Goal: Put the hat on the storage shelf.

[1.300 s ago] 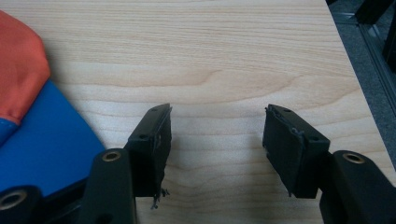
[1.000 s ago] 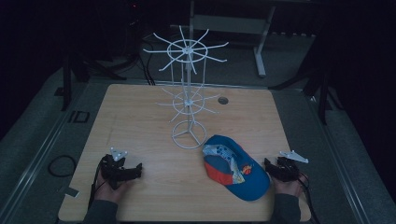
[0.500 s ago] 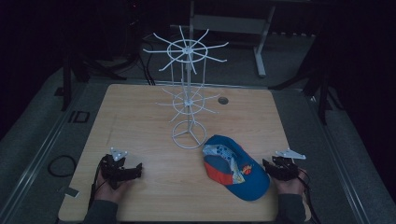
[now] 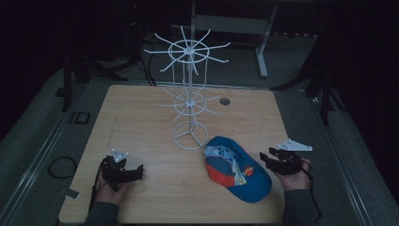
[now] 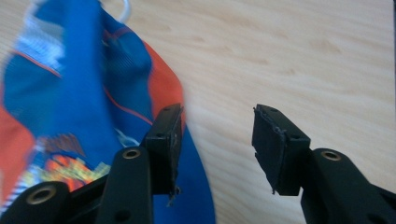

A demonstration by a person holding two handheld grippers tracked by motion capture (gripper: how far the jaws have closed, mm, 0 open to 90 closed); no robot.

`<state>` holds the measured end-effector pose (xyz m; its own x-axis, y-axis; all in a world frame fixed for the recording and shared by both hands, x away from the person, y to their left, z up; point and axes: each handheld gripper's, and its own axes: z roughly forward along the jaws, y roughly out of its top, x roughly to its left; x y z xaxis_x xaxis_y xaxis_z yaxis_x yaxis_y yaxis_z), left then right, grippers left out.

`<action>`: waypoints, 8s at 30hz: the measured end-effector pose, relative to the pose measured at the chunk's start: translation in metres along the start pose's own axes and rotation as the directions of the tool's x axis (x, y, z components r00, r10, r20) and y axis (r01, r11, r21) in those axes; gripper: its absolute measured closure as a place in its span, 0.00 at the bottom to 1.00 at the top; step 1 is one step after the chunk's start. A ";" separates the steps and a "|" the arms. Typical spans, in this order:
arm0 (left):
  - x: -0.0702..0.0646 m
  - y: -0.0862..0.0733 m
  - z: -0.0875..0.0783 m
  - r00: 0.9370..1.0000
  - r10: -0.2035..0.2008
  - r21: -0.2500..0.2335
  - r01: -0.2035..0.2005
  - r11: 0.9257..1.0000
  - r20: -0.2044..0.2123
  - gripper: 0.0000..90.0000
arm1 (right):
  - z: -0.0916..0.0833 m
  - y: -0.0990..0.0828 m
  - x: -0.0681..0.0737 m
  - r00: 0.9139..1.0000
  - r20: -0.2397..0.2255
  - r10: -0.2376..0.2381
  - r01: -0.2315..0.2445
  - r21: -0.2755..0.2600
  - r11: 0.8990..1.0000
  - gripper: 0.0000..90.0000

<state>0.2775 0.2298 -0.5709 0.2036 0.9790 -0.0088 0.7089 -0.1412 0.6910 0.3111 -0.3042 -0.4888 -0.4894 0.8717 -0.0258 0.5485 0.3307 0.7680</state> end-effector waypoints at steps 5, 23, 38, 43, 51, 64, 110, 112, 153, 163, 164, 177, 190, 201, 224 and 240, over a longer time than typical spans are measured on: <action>0.000 0.000 0.000 1.000 0.002 0.000 -0.002 1.000 0.002 0.04 | -0.003 0.013 0.007 0.999 -0.038 -0.019 0.019 -0.017 1.000 0.54; -0.001 0.000 0.000 1.000 0.007 0.001 -0.007 1.000 0.005 0.04 | 0.027 0.050 0.041 0.978 -0.167 -0.127 0.143 0.091 0.986 0.39; -0.001 0.000 0.000 1.000 0.011 0.001 -0.011 1.000 0.008 0.04 | 0.065 0.061 0.054 0.964 -0.208 -0.164 0.209 0.219 0.953 0.44; -0.001 0.000 0.000 1.000 0.010 0.000 -0.010 1.000 0.010 0.04 | 0.080 0.066 0.057 0.962 -0.215 -0.168 0.226 0.283 0.932 0.45; -0.001 0.000 0.000 1.000 0.014 0.001 -0.014 1.000 0.012 0.04 | 0.102 0.070 0.060 0.957 -0.244 -0.155 0.244 0.393 0.887 0.65; -0.001 0.000 0.000 1.000 0.016 0.002 -0.016 1.000 0.015 0.04 | 0.075 0.076 0.052 0.946 -0.281 -0.162 0.252 0.321 0.913 0.98; -0.001 0.000 0.000 1.000 0.019 0.000 -0.019 1.000 0.016 0.04 | 0.006 0.109 0.001 0.950 -0.283 -0.133 0.154 0.054 0.987 0.98; -0.001 0.000 0.000 1.000 0.022 0.002 -0.022 1.000 0.017 0.04 | 0.003 0.111 -0.002 0.950 -0.285 -0.129 0.146 0.039 0.989 0.98; -0.001 0.000 0.000 1.000 0.020 0.000 -0.020 1.000 0.017 0.04 | -0.033 0.141 -0.023 0.930 -0.347 -0.125 0.087 -0.123 0.989 0.98; -0.001 0.000 0.000 1.000 0.021 -0.001 -0.021 1.000 0.018 0.04 | -0.039 0.148 -0.021 0.924 -0.356 -0.139 0.094 -0.142 0.985 0.98; -0.001 0.000 0.000 1.000 0.021 0.000 -0.021 1.000 0.018 0.04 | -0.040 0.150 -0.021 0.922 -0.359 -0.141 0.094 -0.146 0.985 0.98; -0.001 0.000 0.000 1.000 0.022 0.001 -0.022 1.000 0.019 0.04 | -0.046 0.162 -0.018 0.915 -0.370 -0.159 0.098 -0.177 0.979 0.98; -0.001 0.000 0.000 1.000 0.021 0.001 -0.021 1.000 0.019 0.04 | -0.053 0.172 -0.018 0.907 -0.387 -0.168 0.091 -0.209 0.974 0.98; -0.001 0.000 0.000 1.000 0.022 0.001 -0.022 1.000 0.019 0.04 | -0.060 0.181 -0.018 0.897 -0.405 -0.179 0.086 -0.237 0.968 0.98; -0.001 0.000 0.000 0.999 0.028 0.002 -0.028 1.000 0.021 0.04 | -0.080 0.202 -0.017 0.876 -0.438 -0.201 0.058 -0.317 0.947 0.98; -0.002 0.001 0.000 0.999 0.030 0.003 -0.030 1.000 0.022 0.04 | -0.096 0.209 -0.024 0.872 -0.441 -0.212 0.041 -0.366 0.930 0.98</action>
<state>0.2776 0.2281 -0.5706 0.2398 0.9708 -0.0045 0.7045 -0.1709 0.6888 0.3721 -0.2904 -0.2658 -0.8422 0.5304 0.0969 0.2416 0.2107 0.9472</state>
